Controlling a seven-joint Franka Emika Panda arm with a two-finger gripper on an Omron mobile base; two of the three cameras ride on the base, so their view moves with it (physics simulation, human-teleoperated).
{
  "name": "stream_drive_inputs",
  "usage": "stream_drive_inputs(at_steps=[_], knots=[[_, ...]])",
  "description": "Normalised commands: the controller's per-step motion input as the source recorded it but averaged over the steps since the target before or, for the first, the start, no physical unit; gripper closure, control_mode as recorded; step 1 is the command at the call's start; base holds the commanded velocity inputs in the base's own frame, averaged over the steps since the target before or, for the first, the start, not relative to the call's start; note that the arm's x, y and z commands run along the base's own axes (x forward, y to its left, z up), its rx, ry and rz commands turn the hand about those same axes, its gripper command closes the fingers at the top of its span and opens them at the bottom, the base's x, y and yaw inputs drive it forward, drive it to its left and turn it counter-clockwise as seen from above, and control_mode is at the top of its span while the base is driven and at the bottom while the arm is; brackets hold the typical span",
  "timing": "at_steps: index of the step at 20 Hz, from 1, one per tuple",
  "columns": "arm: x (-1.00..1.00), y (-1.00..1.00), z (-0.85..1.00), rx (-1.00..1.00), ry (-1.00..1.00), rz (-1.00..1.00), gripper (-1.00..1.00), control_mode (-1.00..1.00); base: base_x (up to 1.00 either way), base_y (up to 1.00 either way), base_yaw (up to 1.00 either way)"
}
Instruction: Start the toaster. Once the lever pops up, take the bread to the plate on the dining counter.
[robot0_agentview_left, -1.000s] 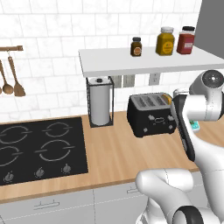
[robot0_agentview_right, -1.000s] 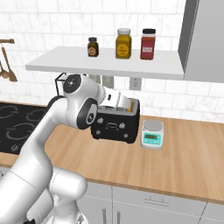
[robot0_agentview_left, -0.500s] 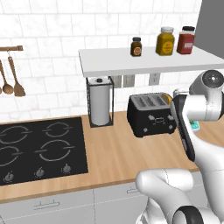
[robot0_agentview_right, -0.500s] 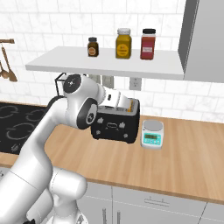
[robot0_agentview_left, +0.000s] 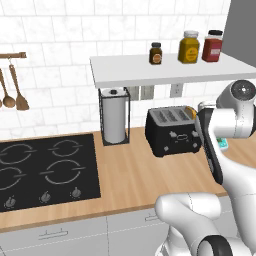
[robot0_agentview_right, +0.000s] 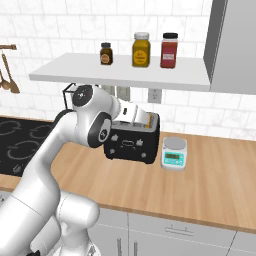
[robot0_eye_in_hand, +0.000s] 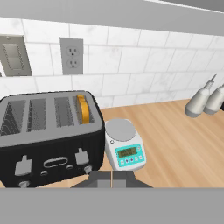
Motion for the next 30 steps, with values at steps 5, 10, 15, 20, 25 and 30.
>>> stream_drive_inputs(at_steps=[5,10,15,20,25,30], knots=[[0.0,0.0,0.0,0.0,0.0,0.0,1.0,-1.0,0.0,0.0,0.0],[0.0,0.0,0.0,0.0,0.0,0.0,1.0,-1.0,0.0,0.0,0.0],[0.0,0.0,0.0,0.0,0.0,0.0,1.0,-1.0,0.0,0.0,0.0],[0.0,0.0,0.0,0.0,0.0,0.0,1.0,-1.0,0.0,0.0,0.0],[0.0,0.0,0.0,0.0,0.0,0.0,1.0,-1.0,0.0,0.0,0.0],[0.0,0.0,0.0,0.0,0.0,0.0,1.0,-1.0,0.0,0.0,0.0]])
